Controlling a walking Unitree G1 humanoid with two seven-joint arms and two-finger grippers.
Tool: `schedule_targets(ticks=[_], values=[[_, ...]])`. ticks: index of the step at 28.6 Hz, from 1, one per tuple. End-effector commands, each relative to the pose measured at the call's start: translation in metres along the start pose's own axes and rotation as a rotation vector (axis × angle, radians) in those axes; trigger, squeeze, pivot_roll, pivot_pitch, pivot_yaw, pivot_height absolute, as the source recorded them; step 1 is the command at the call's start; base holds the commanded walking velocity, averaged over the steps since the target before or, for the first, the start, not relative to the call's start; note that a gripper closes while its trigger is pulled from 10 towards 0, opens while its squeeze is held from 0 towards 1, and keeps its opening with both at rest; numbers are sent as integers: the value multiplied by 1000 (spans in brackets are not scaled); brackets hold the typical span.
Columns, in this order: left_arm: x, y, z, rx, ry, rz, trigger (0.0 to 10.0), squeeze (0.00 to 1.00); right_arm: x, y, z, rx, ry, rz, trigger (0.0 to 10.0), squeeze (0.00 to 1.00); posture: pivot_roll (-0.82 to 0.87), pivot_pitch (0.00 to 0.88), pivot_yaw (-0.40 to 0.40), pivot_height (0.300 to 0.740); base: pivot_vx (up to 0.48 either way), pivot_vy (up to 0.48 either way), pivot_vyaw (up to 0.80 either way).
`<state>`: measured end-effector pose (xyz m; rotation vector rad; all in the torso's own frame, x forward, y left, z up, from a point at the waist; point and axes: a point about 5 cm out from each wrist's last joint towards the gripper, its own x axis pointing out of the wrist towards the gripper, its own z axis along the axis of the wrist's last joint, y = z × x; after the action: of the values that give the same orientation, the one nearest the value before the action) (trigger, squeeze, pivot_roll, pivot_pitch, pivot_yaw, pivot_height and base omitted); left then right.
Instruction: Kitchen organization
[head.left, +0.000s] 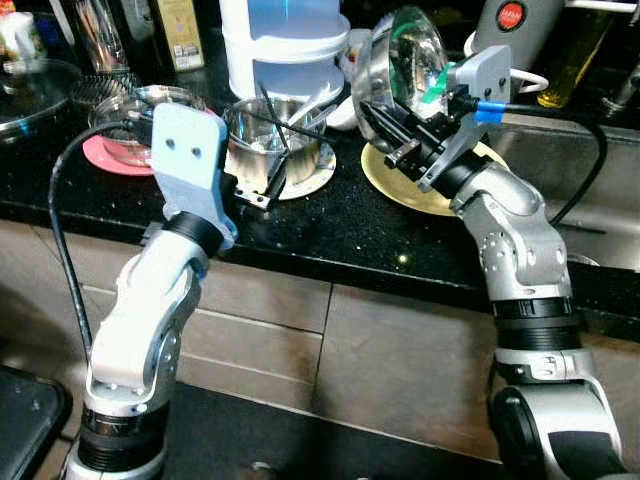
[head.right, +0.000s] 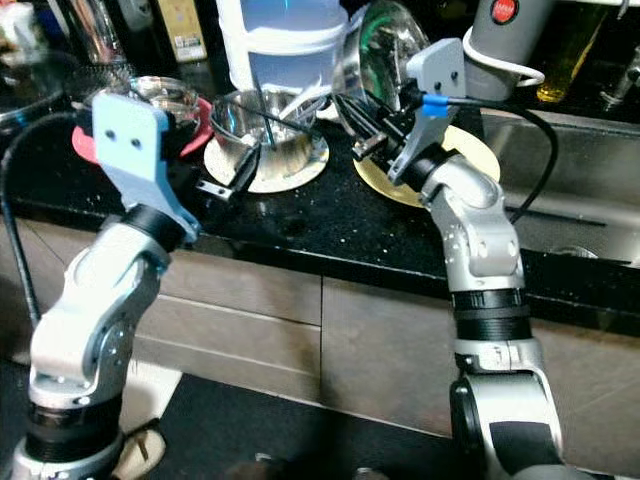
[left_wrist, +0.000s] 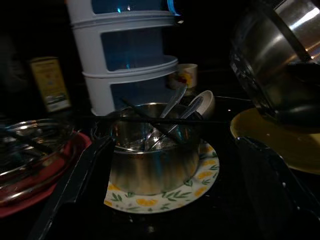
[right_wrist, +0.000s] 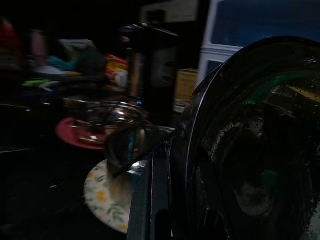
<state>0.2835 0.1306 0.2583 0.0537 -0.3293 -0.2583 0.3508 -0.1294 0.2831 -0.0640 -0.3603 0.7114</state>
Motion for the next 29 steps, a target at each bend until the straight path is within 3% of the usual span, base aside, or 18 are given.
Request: schedule_targets(ticks=[1, 17, 29], values=[[1, -3, 1, 0, -8, -2, 10000, 0, 0, 2, 10, -25, -32, 13, 10000, 0, 22, 44, -19, 740, 0, -454, 0], [1, -2, 1, -20, -16, 11, 10000, 0, 2, 2, 6, -22, -5, -29, 10000, 0, 19, 47, -20, 740, 0, -443, 0], [2, -1, 2, -28, -24, 29, 10000, 0, 4, 1, 6, -3, 3, -43, 10000, 0, 22, 48, -24, 740, 0, 0, -800]])
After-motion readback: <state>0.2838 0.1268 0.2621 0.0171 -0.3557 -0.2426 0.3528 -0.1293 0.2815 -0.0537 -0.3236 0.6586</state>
